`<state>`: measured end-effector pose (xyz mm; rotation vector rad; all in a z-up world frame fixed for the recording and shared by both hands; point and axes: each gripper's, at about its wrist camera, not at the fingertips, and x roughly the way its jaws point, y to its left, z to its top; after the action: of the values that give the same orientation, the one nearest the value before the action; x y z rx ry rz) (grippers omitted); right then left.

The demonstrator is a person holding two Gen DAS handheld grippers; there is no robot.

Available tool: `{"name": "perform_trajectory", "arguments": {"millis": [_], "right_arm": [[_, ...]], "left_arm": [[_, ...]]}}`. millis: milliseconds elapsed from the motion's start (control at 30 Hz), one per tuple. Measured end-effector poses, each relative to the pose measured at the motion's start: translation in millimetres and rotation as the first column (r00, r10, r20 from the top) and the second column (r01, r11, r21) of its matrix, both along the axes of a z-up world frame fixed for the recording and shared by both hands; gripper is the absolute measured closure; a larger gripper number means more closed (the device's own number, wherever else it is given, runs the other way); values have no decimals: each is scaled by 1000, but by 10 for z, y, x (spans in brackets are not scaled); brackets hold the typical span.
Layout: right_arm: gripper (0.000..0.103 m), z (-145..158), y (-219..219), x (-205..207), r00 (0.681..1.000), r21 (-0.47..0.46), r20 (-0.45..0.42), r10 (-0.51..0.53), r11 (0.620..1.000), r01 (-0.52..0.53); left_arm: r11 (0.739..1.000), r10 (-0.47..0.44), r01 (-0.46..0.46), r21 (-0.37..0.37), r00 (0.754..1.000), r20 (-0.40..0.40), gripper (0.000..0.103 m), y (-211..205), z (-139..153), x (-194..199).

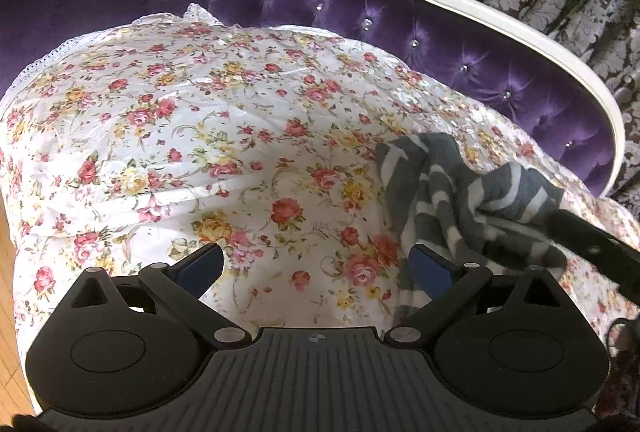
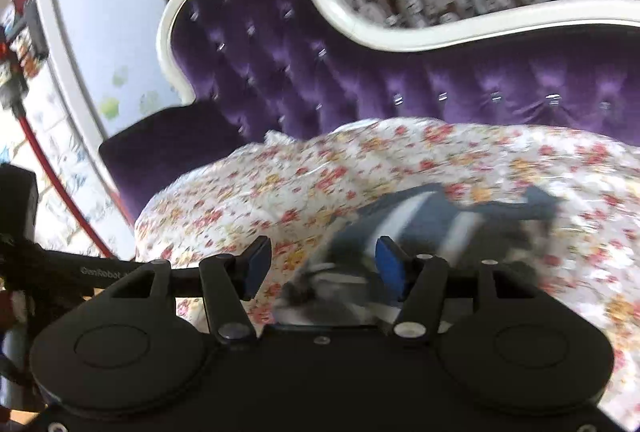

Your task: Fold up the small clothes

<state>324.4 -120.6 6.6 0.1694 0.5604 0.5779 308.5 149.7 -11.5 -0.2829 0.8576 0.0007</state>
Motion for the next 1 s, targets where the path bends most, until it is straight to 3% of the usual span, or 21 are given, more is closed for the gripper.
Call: {"name": "perform_trajectory", "arguments": {"millis": [33,100,133,167,267,500,600,833,1000], "right_arm": [[40,-18,-56,-31,1000,-21,7,-24,999,24],[52,-89,-104,-44,998,-72,6,-61,996,61],[67,-145,-113,-37,997,-95,-5,-72,993,71],[74,-188,-123,-26,997,-108,-13,-80,991,78],[74,-291,-7,-33,997,-141,-3,-83,987,82],[74,-539,649,-81,995,-164,-10,96,982,-97],[74,-606,735,-155,990,-168,-13,142,976,-142],[73,-532,383,-318,989,-151,-29,142,978,-145],[73,-413,-30,-376,997,-168,-21,77,983,-79]], "left_arm": [[1000,-4,4,3,1000,0,3,-15,-5,-1],[1000,-15,15,10,1000,2,3,-46,-12,-2],[1000,-21,20,12,1000,5,3,-62,-12,-3],[1000,-25,25,12,1000,8,3,-77,-9,-3],[999,-38,38,9,999,27,3,-112,12,-13],[996,-85,84,19,994,75,3,-222,39,-24],[993,-121,121,7,988,94,3,-300,17,-21],[977,-213,210,41,972,101,3,-617,-127,86],[978,-198,194,83,979,43,3,-695,-314,193]]}}
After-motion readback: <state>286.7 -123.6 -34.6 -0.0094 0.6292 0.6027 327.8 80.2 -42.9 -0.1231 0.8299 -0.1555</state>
